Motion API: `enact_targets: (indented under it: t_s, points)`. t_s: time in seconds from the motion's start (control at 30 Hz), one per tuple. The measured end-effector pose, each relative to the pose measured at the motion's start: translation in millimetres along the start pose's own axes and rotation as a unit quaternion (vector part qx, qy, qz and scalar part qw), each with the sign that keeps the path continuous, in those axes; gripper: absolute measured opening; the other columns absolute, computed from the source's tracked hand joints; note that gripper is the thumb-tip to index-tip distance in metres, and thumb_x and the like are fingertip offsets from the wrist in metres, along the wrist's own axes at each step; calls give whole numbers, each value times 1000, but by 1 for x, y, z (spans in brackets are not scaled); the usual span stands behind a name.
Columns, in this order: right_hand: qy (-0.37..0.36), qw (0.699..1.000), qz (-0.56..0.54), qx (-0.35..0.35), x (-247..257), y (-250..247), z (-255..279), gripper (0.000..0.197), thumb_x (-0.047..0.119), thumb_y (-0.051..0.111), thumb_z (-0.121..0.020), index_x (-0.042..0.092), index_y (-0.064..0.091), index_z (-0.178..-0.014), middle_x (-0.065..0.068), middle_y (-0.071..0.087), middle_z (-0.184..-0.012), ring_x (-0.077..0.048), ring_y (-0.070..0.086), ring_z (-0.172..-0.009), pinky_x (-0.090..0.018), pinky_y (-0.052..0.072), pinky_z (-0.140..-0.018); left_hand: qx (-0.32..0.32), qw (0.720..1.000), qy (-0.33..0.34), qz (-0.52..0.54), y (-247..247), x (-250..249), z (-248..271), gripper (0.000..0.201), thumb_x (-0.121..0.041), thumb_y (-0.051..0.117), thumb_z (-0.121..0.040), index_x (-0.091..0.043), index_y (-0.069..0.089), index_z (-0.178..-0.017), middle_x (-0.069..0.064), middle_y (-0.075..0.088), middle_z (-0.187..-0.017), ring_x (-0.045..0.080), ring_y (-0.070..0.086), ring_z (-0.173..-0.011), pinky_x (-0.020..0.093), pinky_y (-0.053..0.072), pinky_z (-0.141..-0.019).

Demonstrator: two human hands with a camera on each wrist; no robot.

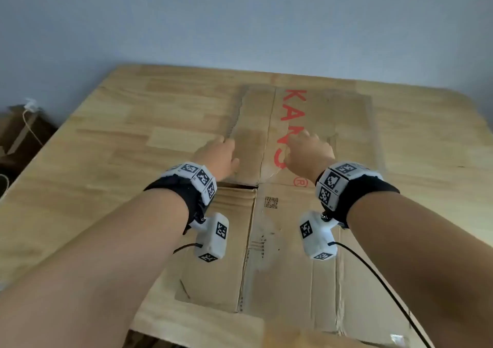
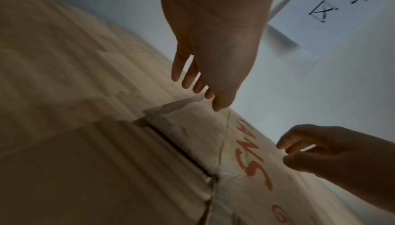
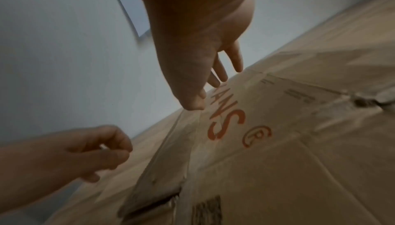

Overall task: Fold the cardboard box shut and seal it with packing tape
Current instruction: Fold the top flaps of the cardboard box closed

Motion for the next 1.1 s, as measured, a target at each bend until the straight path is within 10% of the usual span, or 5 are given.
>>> enact_targets:
  t_s: [0.27,0.37,0.53,0.93,1.1]
  points:
    - [38,994,-10,99,16,62,19,53,31,45,-96,12,30,-144,-16,36,-143,-33,42,-124,-45,47,-91,100,971,-152,156,73,52,35,91,-70,50,-72,-12,37,-141,10,48,-140,28,49,-123,41,41,-103]
    - [36,994,-15,106,20,71,25,45,37,41,-97,11,42,-134,-15,41,-137,-32,43,-122,-47,46,-93,114,960,-186,178,76,54,44,79,-51,59,-86,-4,30,-143,13,41,-145,31,44,-130,40,37,-106]
    - [32,990,-54,128,18,74,36,49,35,41,-96,13,39,-139,-13,38,-142,-32,39,-128,-48,39,-103,129,942,-147,272,73,49,48,81,-74,62,-57,-23,59,-120,-1,64,-119,20,60,-105,40,46,-98]
    - [7,977,-200,70,27,-38,65,51,37,44,-99,11,37,-142,-13,47,-139,-30,47,-125,-37,38,-101,-103,890,-117,429,-74,7,60,33,-24,67,-85,-9,51,-109,9,60,-108,25,58,-99,36,47,-85]
    - [-21,957,-288,13,42,-97,78,63,48,42,-98,13,28,-149,-10,38,-149,-27,39,-134,-39,33,-110,-179,865,-110,455,-140,0,72,61,-24,70,-84,-5,41,-133,7,52,-123,24,51,-112,32,42,-89]
Point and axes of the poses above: each hand's wrist, its own z-axis away from the middle knuckle, its own y-axis out of the palm, x = y × z, the point moved 7 cm from there along -z, towards the middle knuckle
